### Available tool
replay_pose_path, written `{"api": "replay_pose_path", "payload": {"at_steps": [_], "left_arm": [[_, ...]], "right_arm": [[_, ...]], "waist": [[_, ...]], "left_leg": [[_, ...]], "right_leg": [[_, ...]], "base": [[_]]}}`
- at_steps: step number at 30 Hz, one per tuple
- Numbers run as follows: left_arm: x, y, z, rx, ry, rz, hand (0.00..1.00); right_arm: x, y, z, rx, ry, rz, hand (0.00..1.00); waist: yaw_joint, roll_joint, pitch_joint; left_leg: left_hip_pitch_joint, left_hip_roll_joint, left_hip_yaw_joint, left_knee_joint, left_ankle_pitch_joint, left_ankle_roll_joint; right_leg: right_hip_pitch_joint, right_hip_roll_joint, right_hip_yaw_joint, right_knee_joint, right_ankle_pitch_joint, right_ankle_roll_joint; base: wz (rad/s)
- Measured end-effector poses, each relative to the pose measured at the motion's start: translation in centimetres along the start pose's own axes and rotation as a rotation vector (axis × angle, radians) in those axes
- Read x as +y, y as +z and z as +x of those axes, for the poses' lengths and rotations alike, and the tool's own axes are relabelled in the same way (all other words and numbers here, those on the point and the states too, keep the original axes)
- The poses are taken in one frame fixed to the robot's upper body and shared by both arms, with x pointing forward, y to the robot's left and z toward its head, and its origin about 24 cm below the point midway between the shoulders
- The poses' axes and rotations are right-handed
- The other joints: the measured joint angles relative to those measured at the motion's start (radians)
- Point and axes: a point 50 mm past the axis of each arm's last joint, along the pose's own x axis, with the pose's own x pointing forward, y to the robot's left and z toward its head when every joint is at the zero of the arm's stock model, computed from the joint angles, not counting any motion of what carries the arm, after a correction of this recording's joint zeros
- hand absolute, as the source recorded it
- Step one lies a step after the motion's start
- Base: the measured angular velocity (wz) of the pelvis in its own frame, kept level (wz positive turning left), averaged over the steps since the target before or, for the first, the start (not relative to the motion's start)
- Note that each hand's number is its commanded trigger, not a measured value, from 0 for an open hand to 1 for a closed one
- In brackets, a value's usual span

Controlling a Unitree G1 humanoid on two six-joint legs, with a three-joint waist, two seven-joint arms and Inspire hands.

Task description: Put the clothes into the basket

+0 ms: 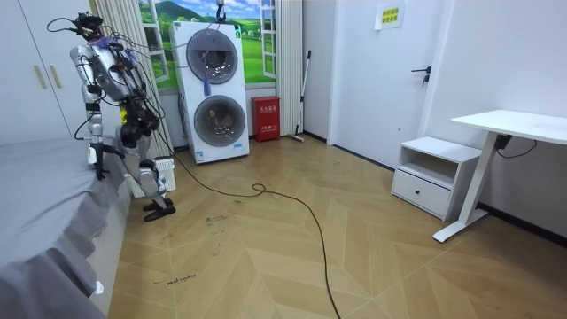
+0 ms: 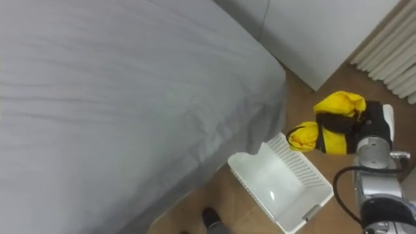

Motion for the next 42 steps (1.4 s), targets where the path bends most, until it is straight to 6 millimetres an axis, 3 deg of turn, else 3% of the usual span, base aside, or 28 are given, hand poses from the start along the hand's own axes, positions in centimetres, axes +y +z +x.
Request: {"api": "replay_pose_path", "payload": {"at_steps": [5,7,8,9,15,22,29,37,42], "left_arm": [[0.3,0.6,0.1,-0.024,0.0,0.008,0.0],[0.4,1.1,0.2,-0.034,0.001,0.018,0.0],[0.4,1.2,0.2,-0.037,0.002,0.02,0.0],[0.5,1.3,0.2,-0.038,0.003,0.021,0.0],[1.0,1.6,0.3,-0.047,0.014,0.023,0.0],[1.1,1.7,0.3,-0.047,0.017,0.022,0.0],[1.1,1.5,0.3,-0.041,0.018,0.021,0.0],[0.9,1.2,0.3,-0.023,0.013,0.02,0.0],[1.1,0.5,0.3,0.006,0.016,0.016,0.0]], "right_arm": [[0.1,-0.6,0.1,0.039,0.0,0.003,1.0],[0.0,-0.7,0.2,0.055,-0.013,0.002,0.77],[0.0,-0.9,0.3,0.065,-0.014,0.001,0.33],[0.0,-1.0,0.3,0.073,-0.014,-0.001,0.0],[-0.2,-2.6,0.0,0.141,-0.037,-0.019,0.0],[-0.4,-2.6,0.0,0.141,-0.063,-0.026,0.0],[-0.5,-2.7,0.0,0.145,-0.078,-0.024,0.0],[-0.7,-3.6,-0.5,0.157,-0.08,-0.003,0.0],[0.4,-4.5,-1.6,0.119,-0.019,-0.009,0.0]], "waist": [[0.017,-0.001,0.0003],[0.032,-0.002,0.0011],[0.035,-0.002,0.0014],[0.036,-0.003,0.0021],[0.036,-0.015,0.01],[0.036,-0.018,0.0117],[0.03,-0.026,0.0083],[0.023,-0.031,0.0051],[0.026,-0.06,-0.0028]], "left_leg": [[-0.021,-0.001,-0.035,0.014,0.005,-0.003],[-0.025,-0.001,-0.043,0.016,0.007,-0.005],[-0.029,-0.001,-0.05,0.017,0.008,-0.006],[-0.03,-0.001,-0.057,0.017,0.008,-0.007],[-0.03,-0.006,-0.102,0.025,0.013,-0.013],[-0.03,-0.008,-0.125,0.023,0.015,-0.016],[-0.027,-0.014,-0.18,0.023,0.017,-0.019],[-0.003,-0.013,-0.198,0.014,0.017,-0.02],[0.033,-0.014,-0.206,0.005,0.02,-0.024]], "right_leg": [[-0.01,-0.011,-0.029,0.002,-0.011,-0.008],[-0.009,-0.012,-0.034,-0.001,-0.012,-0.01],[-0.01,-0.014,-0.04,-0.002,-0.013,-0.011],[-0.009,-0.016,-0.048,-0.002,-0.015,-0.013],[0.006,-0.028,-0.081,-0.001,-0.036,-0.022],[0.009,-0.029,-0.084,-0.003,-0.038,-0.024],[0.024,-0.029,-0.087,-0.02,-0.036,-0.023],[0.06,-0.031,-0.103,-0.038,-0.032,-0.024],[0.093,-0.031,-0.106,-0.046,-0.033,-0.028]], "base": [[0.19],[0.1],[0.16],[0.18],[0.21],[0.01],[0.02],[0.04],[0.02]]}}
